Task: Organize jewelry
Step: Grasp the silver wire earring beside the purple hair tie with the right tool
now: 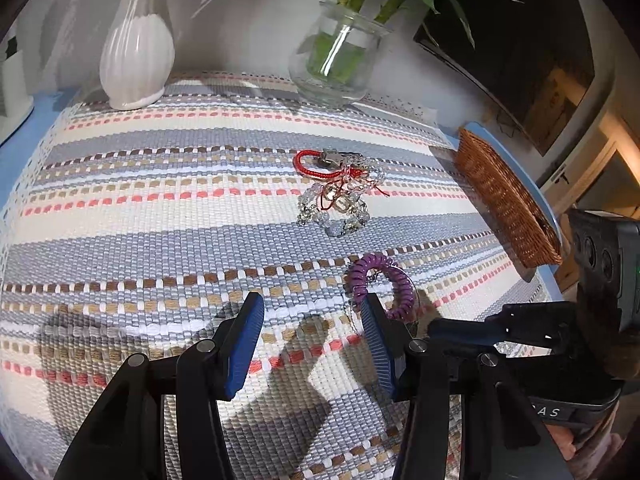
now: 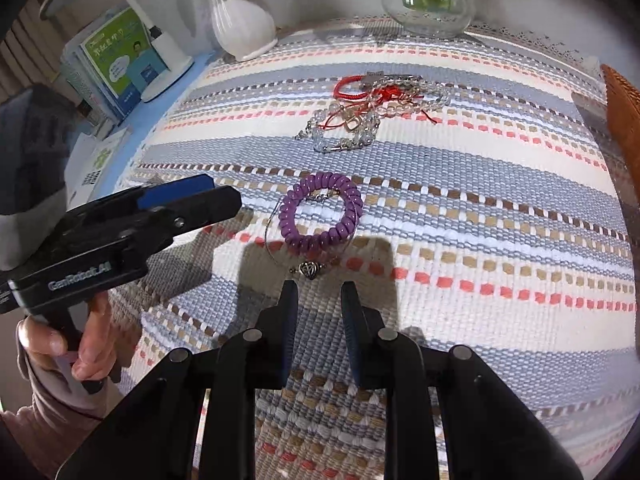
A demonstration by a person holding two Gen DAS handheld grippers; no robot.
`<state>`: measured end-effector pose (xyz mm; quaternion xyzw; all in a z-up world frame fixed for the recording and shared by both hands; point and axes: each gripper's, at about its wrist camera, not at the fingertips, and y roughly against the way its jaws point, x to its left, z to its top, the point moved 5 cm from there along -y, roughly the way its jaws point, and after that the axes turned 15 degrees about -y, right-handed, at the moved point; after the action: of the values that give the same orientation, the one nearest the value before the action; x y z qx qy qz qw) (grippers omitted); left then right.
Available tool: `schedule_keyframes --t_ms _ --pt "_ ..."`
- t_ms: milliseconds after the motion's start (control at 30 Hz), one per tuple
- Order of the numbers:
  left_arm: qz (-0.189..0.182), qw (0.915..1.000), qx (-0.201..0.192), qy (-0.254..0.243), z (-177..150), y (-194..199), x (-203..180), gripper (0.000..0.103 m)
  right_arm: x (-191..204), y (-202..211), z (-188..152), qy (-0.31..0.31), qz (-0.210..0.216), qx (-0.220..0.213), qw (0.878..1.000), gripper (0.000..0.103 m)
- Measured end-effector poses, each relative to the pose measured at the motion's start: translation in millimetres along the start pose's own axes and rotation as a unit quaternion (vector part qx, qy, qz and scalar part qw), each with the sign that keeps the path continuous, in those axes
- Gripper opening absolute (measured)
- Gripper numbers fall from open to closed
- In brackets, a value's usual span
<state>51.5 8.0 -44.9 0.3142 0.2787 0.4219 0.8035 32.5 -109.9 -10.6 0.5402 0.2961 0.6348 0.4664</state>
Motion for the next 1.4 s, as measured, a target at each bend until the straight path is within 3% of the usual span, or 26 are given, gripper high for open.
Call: schedule_keyframes --t_ms 300,500,567,633,833,1267,1333,1400 --pt "-0.003 1.0 -0.005 0.005 -0.9 5.5 2.2 0.052 9.1 -10.5 12.7 -0.033 0.011 -0.001 0.999 0.025" --pt "-0.006 1.0 -0.004 0.001 -1.1 3.7 0.5 0.052 20.5 -13.5 8.8 -0.005 -0.044 -0.048 0.998 0.022" --pt "-0.006 1.0 -0.004 0.002 -1.1 2.7 1.2 0.052 21.0 -13.9 8.5 -0.005 -0.056 -0.058 0.997 0.013" --pt "-0.006 1.0 -0.004 0.004 -1.3 2.2 1.9 0.052 21.2 -14.1 8.1 0.002 -0.069 -0.065 0.996 0.011" --pt "-0.008 1.0 -0.002 0.001 -1.1 0.4 1.5 0.052 16.4 4.8 5.6 0.001 -0.041 -0.073 0.996 0.011" --pt "-0.023 0.999 0.021 -0.031 20.3 -26.0 -18.9 0.052 -37.1 56.7 -4.0 -0.014 -0.067 -0.101 0.993 0.011" --pt "-0.018 0.9985 0.032 -0.041 22.7 -34.6 -24.6 0.048 -47.3 54.8 -3.5 -0.026 -0.069 -0.096 0.993 0.011" --pt "-0.007 0.9973 0.047 -0.056 24.3 -45.0 -31.2 0.037 -58.0 50.0 -2.8 -0.035 -0.072 -0.088 0.993 0.011"
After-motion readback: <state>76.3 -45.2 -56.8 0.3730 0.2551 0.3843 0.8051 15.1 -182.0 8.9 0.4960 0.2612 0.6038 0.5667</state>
